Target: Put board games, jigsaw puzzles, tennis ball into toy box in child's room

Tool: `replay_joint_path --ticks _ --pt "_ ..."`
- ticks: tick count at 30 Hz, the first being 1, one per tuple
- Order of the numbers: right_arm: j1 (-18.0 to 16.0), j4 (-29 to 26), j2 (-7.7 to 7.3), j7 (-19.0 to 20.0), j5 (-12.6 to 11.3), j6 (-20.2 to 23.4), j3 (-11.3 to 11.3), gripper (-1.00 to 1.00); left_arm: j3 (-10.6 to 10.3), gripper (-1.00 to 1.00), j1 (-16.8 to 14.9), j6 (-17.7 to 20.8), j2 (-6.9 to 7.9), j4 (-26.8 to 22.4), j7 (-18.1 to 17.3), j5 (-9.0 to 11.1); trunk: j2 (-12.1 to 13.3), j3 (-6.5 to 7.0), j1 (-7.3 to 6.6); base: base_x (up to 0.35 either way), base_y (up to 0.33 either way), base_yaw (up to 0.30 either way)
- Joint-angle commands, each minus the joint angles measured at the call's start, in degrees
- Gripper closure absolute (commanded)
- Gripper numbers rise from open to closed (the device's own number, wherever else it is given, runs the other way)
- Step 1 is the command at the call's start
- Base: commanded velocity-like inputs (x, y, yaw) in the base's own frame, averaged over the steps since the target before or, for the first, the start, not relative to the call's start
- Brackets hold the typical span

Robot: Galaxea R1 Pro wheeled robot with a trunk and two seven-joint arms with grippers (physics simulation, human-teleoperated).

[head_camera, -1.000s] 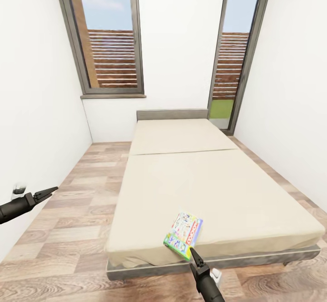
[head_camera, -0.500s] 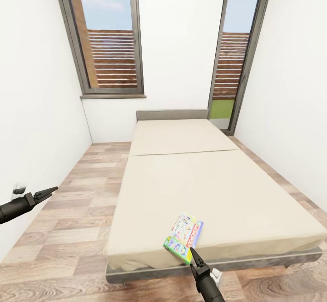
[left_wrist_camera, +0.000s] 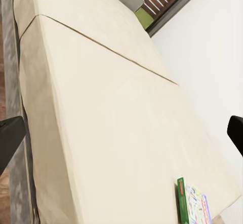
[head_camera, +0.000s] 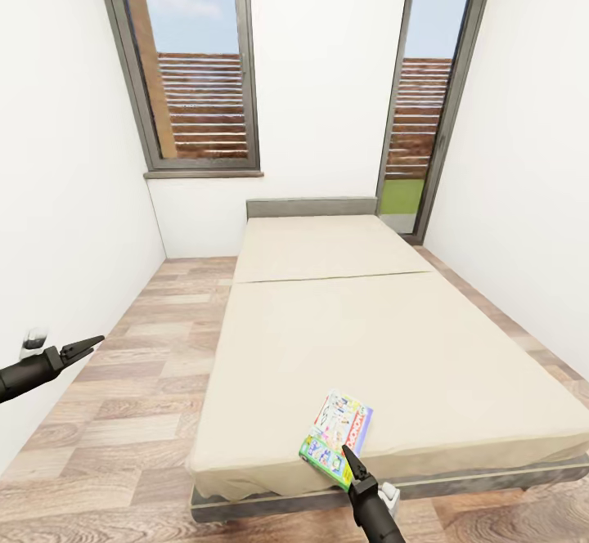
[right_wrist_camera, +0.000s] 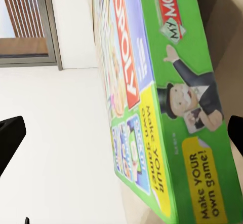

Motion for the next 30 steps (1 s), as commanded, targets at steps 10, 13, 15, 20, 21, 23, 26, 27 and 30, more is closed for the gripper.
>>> replay_joint_path --ticks 10,13,15,20,21,23,26,27,30 --pt "0.0 0.0 0.02 0.1 -0.6 0.6 -0.1 -1.0 0.1 -1.0 0.0 0.6 0.01 0.0 -0.2 0.1 -2.4 -1.13 1.31 0.001 0.001 0.0" --pt "0.0 0.0 0.02 0.1 -0.6 0.6 -0.1 -1.0 0.1 -1.0 0.0 0.6 0.01 0.0 -0.2 0.1 -2.4 -1.13 1.31 0.0 0.0 0.0" --pt "0.0 0.0 0.02 0.1 -0.6 0.6 -0.1 -1.0 0.1 -1.0 0.0 0.6 0.01 0.0 -0.2 0.1 -2.4 -1.13 1.31 0.0 0.0 0.0" --pt "0.0 0.0 0.02 0.1 -0.6 0.6 -0.1 -1.0 0.1 -1.0 0.0 0.6 0.01 0.0 -0.2 0.1 -2.4 -1.13 1.31 0.0 0.0 0.0" --pt "0.0 0.0 0.02 0.0 -0.6 0.6 -0.1 -1.0 0.1 -1.0 0.0 0.6 0.01 0.0 -0.2 0.1 -2.4 -1.13 1.31 0.0 0.0 0.0" --pt "0.0 0.0 0.02 0.0 -0.6 0.6 -0.1 -1.0 0.1 -1.0 0.0 0.6 0.01 0.0 -0.2 0.1 -2.4 -1.13 1.31 0.0 0.0 0.0" --pt "0.0 0.0 0.02 0.0 -0.6 0.6 -0.1 -1.0 0.1 -1.0 0.0 0.6 0.01 0.0 -0.2 0.1 -2.4 -1.13 1.31 0.0 0.0 0.0" --pt "0.0 0.0 0.02 0.0 -0.6 0.5 -0.1 -1.0 0.1 -1.0 0.0 0.6 0.01 0.0 -0.2 0.1 -2.4 -1.13 1.31 0.0 0.0 0.0" --pt "0.0 0.0 0.02 0.0 -0.5 0.5 -0.1 -1.0 0.1 -1.0 0.0 0.6 0.01 0.0 -0.2 0.1 -2.4 -1.13 1.31 0.0 0.0 0.0"
